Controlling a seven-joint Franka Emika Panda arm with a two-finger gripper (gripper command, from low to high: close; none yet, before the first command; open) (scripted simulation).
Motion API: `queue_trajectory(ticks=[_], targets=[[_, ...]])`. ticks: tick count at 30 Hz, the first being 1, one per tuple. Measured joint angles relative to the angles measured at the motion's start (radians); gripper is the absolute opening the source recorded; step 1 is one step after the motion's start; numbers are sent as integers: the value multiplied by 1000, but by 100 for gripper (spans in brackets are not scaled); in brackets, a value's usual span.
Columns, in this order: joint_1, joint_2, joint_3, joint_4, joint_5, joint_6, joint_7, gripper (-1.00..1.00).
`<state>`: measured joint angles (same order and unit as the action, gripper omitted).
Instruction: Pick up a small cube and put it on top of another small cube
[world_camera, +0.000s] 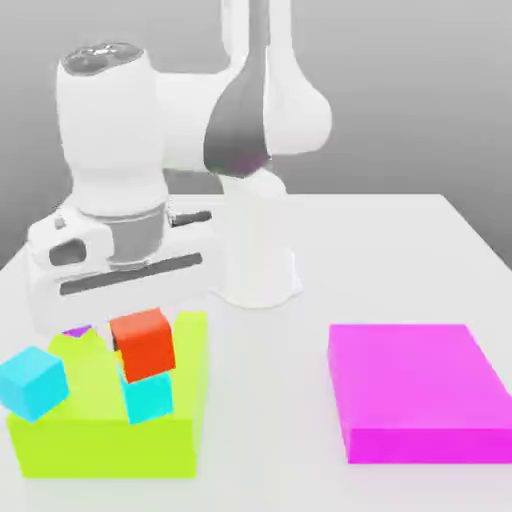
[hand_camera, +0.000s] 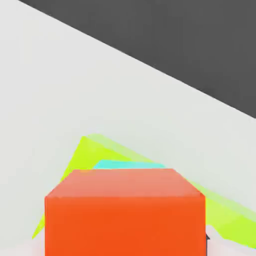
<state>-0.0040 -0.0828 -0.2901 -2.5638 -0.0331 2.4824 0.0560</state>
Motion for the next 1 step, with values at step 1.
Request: queue_trajectory(ticks=[1], targets=[[0, 0, 0, 0, 0, 0, 0, 100]])
